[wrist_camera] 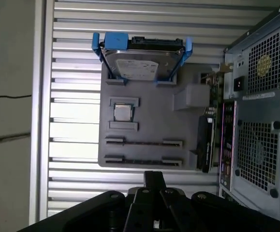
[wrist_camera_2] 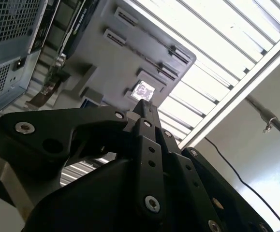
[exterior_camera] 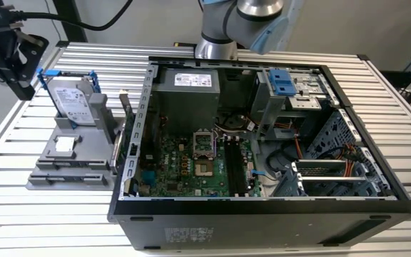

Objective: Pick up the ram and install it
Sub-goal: 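Reach for the ram, then pick up the ram and move it above insertion slot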

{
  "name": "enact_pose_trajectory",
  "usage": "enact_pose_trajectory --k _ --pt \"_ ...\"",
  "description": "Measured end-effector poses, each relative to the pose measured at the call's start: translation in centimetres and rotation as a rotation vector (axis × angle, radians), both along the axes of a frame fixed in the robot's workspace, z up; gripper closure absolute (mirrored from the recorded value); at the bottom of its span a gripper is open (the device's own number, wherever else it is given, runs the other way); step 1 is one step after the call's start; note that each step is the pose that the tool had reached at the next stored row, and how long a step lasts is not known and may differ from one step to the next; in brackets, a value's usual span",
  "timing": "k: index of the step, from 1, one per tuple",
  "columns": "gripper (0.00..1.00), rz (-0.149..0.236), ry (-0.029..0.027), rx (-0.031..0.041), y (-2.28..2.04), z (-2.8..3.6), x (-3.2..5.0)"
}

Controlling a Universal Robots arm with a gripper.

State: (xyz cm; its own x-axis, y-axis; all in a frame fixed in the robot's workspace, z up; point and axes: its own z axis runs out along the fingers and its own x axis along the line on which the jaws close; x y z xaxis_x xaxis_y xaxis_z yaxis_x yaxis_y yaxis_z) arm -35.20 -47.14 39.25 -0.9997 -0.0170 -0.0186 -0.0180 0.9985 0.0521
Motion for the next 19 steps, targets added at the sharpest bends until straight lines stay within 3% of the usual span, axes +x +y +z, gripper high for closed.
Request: enact_pose_trajectory --k 4,19 --pt "1.0 -0.008 0.0001 -0.0001 -0.52 0.0 0.0" --pt "1.0 -0.01 0.0 0.0 -0.59 0.0 0.0"
